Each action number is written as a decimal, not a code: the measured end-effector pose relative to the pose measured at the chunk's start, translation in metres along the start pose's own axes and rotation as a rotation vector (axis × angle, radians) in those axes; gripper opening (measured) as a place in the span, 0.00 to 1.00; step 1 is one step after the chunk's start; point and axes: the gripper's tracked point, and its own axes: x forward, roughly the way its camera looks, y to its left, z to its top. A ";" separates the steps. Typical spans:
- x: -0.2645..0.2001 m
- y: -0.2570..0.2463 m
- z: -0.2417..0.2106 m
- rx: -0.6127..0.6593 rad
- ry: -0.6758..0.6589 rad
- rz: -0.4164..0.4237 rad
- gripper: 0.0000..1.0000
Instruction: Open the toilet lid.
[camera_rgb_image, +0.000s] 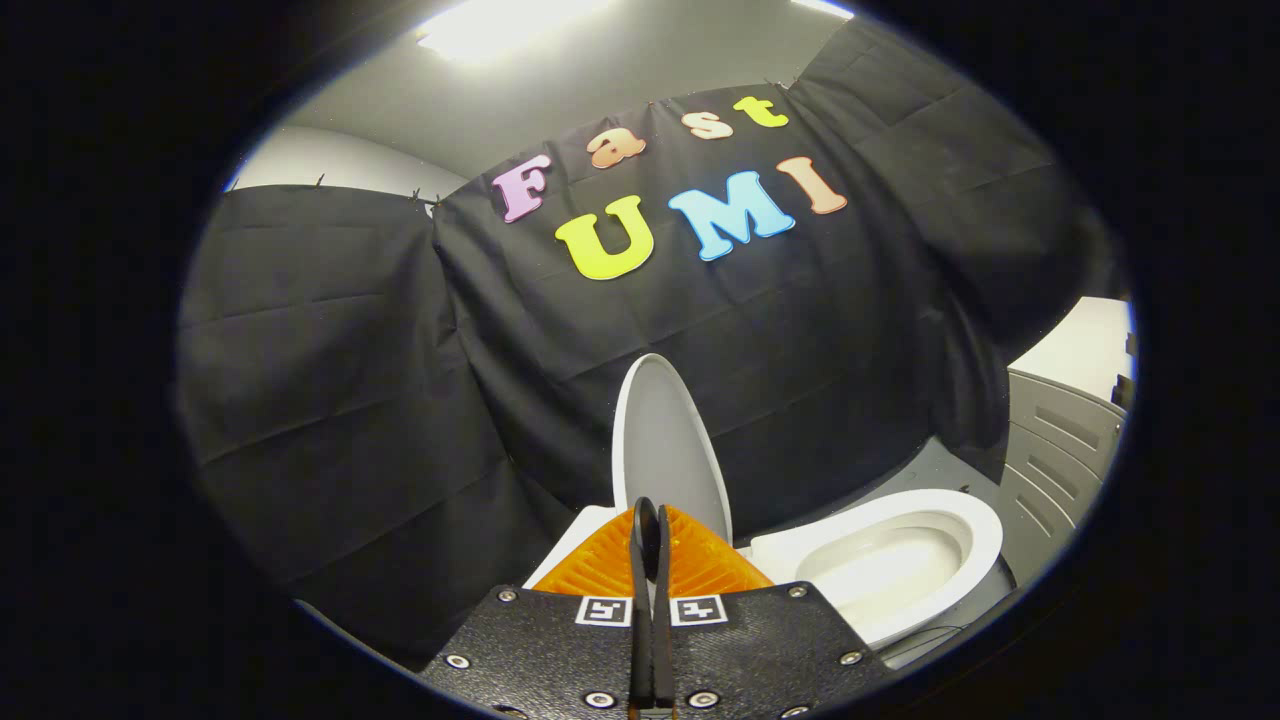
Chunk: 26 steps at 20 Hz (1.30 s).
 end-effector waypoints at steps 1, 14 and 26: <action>0.003 0.005 -0.002 -0.011 0.001 0.006 0.00; 0.024 0.079 -0.042 -0.085 0.031 0.105 0.00; 0.028 0.100 -0.066 -0.121 0.052 0.203 0.10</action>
